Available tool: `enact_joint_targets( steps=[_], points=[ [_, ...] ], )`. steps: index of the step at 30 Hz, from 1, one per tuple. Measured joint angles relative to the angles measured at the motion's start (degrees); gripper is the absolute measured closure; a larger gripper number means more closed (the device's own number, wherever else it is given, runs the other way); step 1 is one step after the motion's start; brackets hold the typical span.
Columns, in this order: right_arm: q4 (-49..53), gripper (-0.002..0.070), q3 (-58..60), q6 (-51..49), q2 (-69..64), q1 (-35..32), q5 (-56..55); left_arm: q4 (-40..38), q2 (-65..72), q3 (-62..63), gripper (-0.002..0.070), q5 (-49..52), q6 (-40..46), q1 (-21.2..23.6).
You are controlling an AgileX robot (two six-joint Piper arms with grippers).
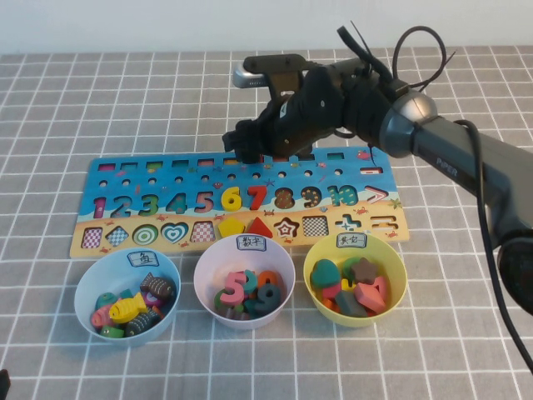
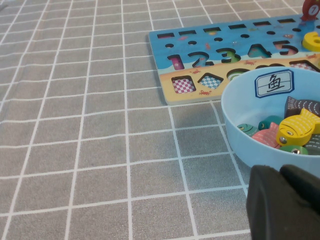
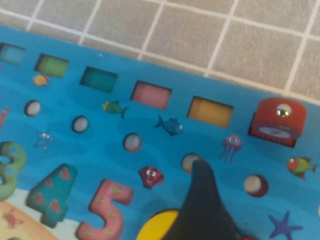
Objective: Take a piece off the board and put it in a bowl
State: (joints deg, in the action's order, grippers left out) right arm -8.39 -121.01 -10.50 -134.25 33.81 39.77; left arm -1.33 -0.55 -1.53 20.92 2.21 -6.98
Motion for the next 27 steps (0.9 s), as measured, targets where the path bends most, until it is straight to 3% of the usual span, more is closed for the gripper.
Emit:
enact_joint_targets(
  steps=[27],
  points=[
    [0.5,0.0256,-0.1,-0.1,-1.4,0.7,-6.2,0.0,0.0,0.0,0.0672,0.0,0.0,0.0]
  ],
)
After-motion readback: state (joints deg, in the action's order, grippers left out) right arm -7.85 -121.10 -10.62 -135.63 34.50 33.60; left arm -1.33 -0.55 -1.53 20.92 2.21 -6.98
